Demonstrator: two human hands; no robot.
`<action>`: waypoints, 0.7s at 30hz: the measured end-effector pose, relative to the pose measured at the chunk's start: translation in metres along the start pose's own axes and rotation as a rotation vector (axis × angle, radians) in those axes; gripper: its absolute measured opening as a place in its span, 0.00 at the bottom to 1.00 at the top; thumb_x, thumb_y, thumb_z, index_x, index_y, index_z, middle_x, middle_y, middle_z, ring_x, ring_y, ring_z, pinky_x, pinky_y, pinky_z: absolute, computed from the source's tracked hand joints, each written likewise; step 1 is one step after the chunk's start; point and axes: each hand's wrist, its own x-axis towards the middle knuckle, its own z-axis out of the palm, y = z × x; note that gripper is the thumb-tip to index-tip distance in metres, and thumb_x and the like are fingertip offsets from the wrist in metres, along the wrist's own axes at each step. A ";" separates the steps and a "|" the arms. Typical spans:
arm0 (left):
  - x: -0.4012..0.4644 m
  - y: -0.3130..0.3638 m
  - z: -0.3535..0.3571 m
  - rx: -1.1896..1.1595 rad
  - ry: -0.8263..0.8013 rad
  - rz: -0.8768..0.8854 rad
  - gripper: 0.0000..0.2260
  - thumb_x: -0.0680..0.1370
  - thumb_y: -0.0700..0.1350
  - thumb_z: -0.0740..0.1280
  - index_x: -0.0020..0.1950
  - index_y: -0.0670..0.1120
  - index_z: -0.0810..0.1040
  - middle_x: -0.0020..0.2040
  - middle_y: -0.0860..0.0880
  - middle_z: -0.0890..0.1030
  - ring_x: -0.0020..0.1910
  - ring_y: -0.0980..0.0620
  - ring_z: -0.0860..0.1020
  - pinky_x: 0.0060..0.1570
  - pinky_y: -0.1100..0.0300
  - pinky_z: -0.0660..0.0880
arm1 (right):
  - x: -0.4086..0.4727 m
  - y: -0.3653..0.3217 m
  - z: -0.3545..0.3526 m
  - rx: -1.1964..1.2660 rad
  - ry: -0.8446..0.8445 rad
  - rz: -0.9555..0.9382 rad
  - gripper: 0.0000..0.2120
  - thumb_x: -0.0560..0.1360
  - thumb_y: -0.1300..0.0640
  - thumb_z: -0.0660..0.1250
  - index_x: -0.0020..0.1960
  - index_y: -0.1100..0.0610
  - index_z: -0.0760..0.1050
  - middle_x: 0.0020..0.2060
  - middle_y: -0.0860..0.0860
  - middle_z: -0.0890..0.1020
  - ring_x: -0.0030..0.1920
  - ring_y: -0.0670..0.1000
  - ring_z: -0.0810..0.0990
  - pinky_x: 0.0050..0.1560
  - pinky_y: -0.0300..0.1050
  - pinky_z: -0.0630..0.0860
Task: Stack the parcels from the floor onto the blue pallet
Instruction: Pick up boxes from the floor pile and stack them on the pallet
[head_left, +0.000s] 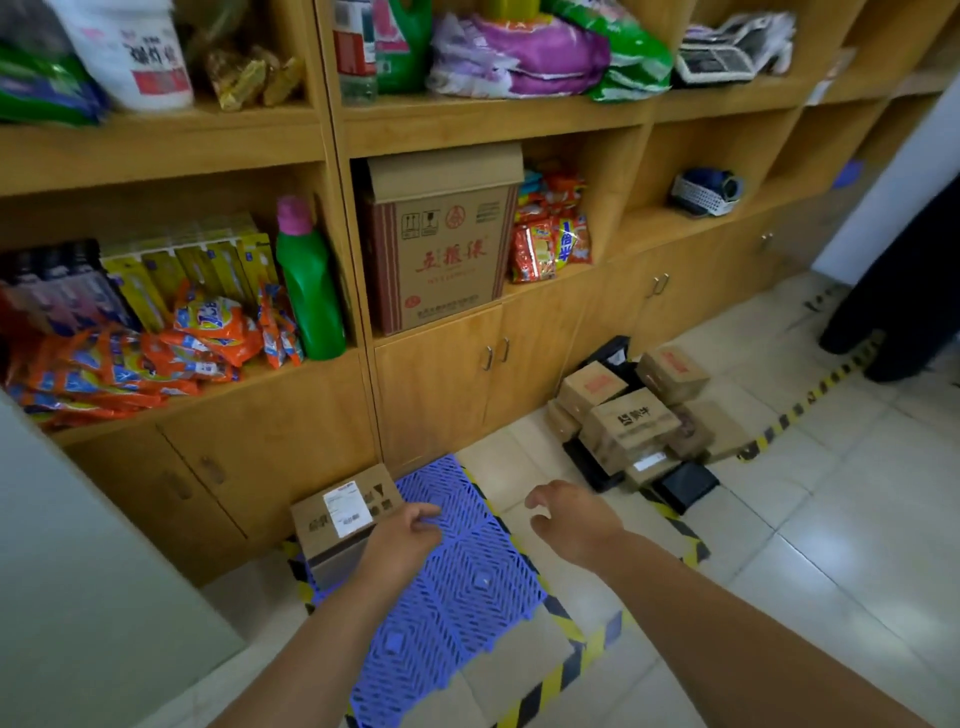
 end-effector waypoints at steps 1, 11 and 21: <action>-0.001 0.007 0.010 0.002 -0.008 0.013 0.16 0.80 0.45 0.60 0.68 0.51 0.69 0.42 0.50 0.74 0.31 0.49 0.66 0.34 0.55 0.64 | -0.007 0.011 -0.007 0.007 0.004 0.016 0.15 0.79 0.53 0.58 0.65 0.51 0.72 0.64 0.51 0.73 0.60 0.53 0.76 0.58 0.46 0.74; 0.029 0.125 0.145 -0.013 -0.028 0.164 0.10 0.78 0.40 0.62 0.57 0.50 0.74 0.37 0.47 0.74 0.31 0.50 0.69 0.32 0.59 0.65 | -0.056 0.177 -0.084 0.113 0.082 0.160 0.16 0.79 0.53 0.59 0.67 0.53 0.71 0.65 0.52 0.74 0.64 0.53 0.73 0.60 0.44 0.71; 0.064 0.232 0.311 -0.114 -0.096 0.157 0.16 0.69 0.46 0.64 0.56 0.50 0.76 0.42 0.45 0.77 0.42 0.47 0.75 0.41 0.56 0.70 | -0.080 0.366 -0.161 0.093 0.116 0.235 0.15 0.79 0.57 0.57 0.64 0.56 0.74 0.62 0.53 0.77 0.61 0.54 0.75 0.59 0.46 0.73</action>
